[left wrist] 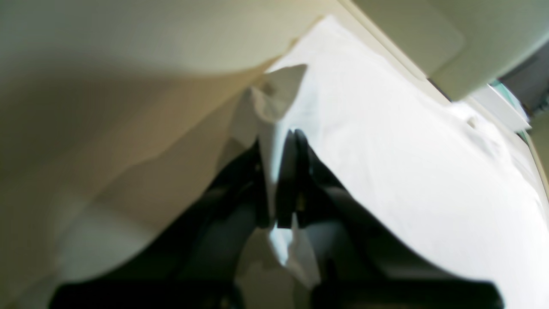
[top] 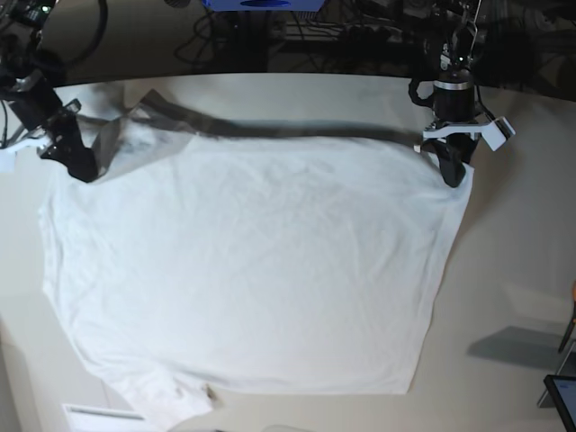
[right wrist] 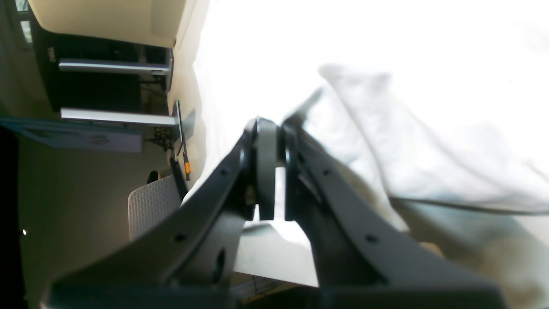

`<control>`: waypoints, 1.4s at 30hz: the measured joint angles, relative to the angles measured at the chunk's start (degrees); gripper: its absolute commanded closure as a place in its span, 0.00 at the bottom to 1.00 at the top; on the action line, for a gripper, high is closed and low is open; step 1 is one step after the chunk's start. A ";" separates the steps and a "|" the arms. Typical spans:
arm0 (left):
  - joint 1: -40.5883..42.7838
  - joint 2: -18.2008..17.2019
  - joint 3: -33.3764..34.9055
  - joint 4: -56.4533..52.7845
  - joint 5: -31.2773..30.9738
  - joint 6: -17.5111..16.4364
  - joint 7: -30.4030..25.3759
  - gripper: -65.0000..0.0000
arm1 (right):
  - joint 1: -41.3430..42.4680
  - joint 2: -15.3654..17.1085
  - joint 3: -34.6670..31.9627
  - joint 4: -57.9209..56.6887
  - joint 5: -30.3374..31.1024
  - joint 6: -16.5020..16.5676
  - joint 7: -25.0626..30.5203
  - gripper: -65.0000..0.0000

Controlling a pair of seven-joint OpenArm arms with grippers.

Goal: Fold the T-shirt properly
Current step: 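Lift the gripped shirt edge with both grippers off the table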

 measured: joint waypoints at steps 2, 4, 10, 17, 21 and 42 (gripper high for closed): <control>-0.90 0.07 -0.04 -0.22 -0.13 0.59 2.49 1.00 | 2.08 -0.15 -0.17 -0.04 -2.36 0.00 -0.39 1.00; -2.49 1.55 -0.17 -0.28 0.07 0.55 3.48 1.00 | 4.46 -0.04 -0.33 -1.18 -4.11 0.11 -0.33 1.00; -4.98 6.34 -4.90 -0.28 -0.07 5.22 11.37 1.00 | 8.63 -0.15 -0.37 -7.45 -5.68 0.00 -1.84 1.00; -10.14 6.84 -9.66 -0.26 0.04 4.15 17.99 1.00 | 14.86 0.68 -0.37 -13.27 -6.34 0.04 -1.79 1.00; -11.56 6.82 -10.93 -0.98 0.04 5.22 20.24 1.00 | 17.88 0.48 -0.42 -16.83 -6.73 0.04 -2.25 1.00; -21.00 9.25 -10.16 -10.97 0.07 5.18 23.17 1.00 | 27.71 0.33 -0.48 -25.97 -13.97 0.17 -2.12 1.00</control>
